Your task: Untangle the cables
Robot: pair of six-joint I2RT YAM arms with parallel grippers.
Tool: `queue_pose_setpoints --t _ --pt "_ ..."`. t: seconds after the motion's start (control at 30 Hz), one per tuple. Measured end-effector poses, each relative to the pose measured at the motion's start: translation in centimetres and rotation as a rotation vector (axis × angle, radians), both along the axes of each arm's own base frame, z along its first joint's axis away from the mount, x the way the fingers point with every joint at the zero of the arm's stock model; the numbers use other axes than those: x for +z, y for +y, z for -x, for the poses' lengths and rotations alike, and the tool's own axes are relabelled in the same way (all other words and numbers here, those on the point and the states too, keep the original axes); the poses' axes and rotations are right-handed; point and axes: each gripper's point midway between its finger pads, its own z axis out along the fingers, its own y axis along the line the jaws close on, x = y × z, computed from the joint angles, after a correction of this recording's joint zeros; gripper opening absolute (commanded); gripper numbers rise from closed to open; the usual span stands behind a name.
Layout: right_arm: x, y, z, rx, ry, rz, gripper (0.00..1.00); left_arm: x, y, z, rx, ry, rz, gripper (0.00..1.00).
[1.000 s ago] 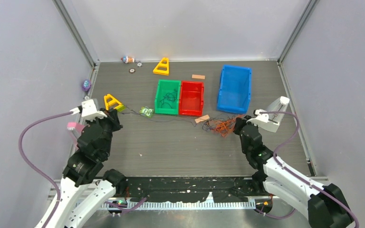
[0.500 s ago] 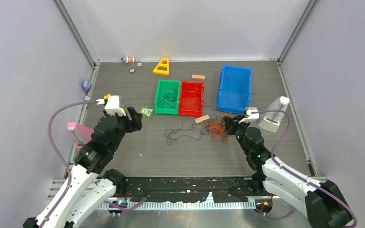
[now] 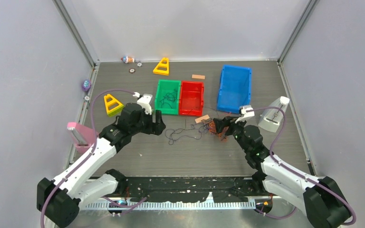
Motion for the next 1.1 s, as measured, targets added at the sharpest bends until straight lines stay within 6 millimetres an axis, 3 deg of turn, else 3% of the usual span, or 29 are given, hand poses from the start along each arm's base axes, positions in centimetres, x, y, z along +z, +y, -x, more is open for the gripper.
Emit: queue_pose_setpoints --t 0.23,0.47,0.63,0.7,0.77,0.83,0.93,1.1 --pt "0.0 1.8 -2.8 0.025 0.084 0.077 0.85 -1.2 -3.1 1.1 -0.139 0.036 0.008 0.75" --pt "-3.5 1.4 -5.0 -0.048 0.252 0.186 0.8 -4.1 -5.3 2.3 -0.248 0.087 -0.098 0.75" --pt "-6.0 0.4 -5.5 -0.114 0.362 0.227 0.74 -4.7 -7.1 3.8 -0.36 0.063 -0.137 0.76" --pt "-7.0 0.3 -5.6 -0.125 0.403 0.233 0.61 -4.6 -8.0 4.1 -0.401 0.045 -0.145 0.79" --pt "-8.0 0.3 -5.9 -0.129 0.445 0.238 0.32 -4.6 -9.0 4.2 -0.436 0.029 -0.15 0.8" --pt "-8.8 0.7 -5.9 -0.117 0.48 0.235 0.17 -4.8 -9.9 4.3 -0.474 0.015 -0.164 0.8" --pt "-9.2 1.1 -5.6 -0.097 0.503 0.215 0.07 -5.5 -11.2 4.5 -0.52 0.015 -0.19 0.8" --pt "-8.6 1.5 -5.5 -0.078 0.489 0.188 0.05 -6.8 -13.4 4.2 -0.576 0.032 -0.235 0.79"
